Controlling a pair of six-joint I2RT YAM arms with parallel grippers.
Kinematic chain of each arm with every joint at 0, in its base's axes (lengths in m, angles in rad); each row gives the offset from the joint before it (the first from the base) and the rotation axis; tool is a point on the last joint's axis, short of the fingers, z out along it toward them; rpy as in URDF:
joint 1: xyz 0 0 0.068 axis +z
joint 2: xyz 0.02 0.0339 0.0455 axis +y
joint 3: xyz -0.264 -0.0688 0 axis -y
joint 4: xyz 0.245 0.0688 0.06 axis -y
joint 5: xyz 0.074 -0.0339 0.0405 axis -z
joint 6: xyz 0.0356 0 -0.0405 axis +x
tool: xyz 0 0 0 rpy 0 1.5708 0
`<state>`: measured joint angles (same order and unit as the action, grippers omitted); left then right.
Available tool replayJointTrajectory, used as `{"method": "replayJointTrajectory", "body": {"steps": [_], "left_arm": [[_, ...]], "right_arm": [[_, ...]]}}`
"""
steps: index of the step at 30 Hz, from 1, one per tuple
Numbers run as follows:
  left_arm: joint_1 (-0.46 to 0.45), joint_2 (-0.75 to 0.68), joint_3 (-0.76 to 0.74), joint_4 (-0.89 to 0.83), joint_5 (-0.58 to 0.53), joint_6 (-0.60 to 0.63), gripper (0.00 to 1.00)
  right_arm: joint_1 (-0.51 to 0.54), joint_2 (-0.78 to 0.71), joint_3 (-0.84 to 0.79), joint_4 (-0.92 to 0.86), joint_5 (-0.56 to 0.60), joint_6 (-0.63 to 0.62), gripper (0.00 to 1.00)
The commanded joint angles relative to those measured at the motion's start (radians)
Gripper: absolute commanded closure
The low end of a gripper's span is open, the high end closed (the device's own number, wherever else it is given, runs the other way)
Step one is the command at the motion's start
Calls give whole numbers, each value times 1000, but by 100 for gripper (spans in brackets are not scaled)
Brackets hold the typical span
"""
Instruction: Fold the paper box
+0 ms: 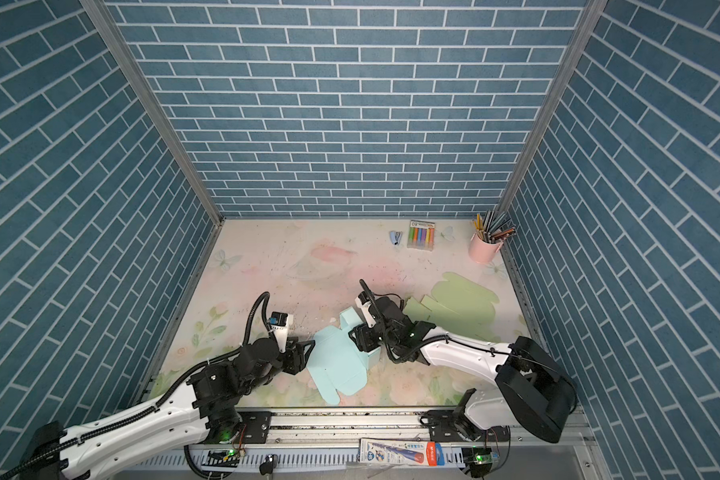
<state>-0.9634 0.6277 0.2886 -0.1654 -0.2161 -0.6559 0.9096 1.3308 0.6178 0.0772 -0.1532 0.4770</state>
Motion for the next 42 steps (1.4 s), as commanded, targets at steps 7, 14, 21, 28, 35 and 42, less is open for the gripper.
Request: {"method": "replayJointTrajectory", "body": {"steps": [7,14,21,28,35,42], "left_arm": [[161,-115,-9,-52,257,-129,21],[190,-59,-81,88,353,-218,19],[188,79,-160,354,432,-307,19],[182,237,-173,535,444,-330,25],[150,327,-157,599,402,-365,53],[149,274,-198,577,321,-432,82]], "right_arm": [[-153,-88,-157,238,-208,109,41],[-231,-113,-221,304,-277,132,42],[-251,-112,-248,341,-305,134,41],[-252,-108,-267,380,-326,142,42],[-253,-116,-299,429,-344,165,42],[-251,-146,-305,417,-360,138,39]]}}
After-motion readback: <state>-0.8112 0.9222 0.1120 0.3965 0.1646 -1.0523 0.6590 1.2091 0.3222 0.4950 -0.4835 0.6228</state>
